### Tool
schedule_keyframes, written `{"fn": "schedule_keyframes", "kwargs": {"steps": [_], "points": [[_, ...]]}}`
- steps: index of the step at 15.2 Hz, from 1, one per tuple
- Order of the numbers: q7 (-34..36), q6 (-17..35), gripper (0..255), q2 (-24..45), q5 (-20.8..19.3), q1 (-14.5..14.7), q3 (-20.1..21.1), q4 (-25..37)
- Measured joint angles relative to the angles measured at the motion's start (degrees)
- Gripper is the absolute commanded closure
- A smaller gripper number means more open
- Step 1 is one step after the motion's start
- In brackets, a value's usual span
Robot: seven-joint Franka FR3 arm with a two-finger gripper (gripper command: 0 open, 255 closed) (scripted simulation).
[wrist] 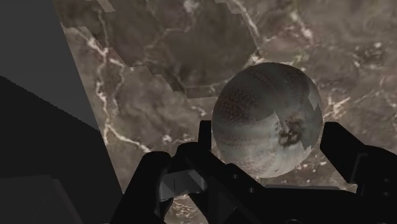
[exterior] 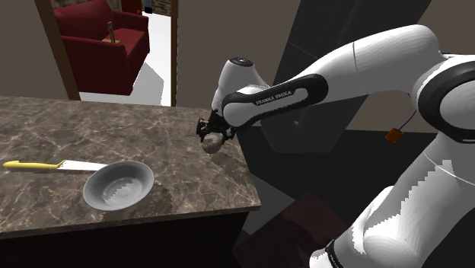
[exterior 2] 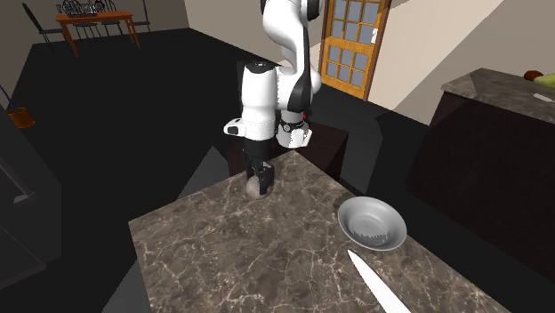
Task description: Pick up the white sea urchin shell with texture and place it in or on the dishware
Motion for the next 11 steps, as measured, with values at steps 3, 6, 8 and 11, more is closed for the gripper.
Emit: {"fn": "schedule_keyframes", "kwargs": {"steps": [3,6,8,11], "points": [[-0.3,-2.0,255,-1.2,0.4,0.0,0.1,0.8],[-0.6,-4.2,255,-2.2,0.8,0.0,0.1,2.0],[-0.9,-5.8,255,-3.1,1.1,-0.1,0.0,2.9],[-1.2,-8.1,255,-4.0,1.4,-0.1,0.0,4.2]]}}
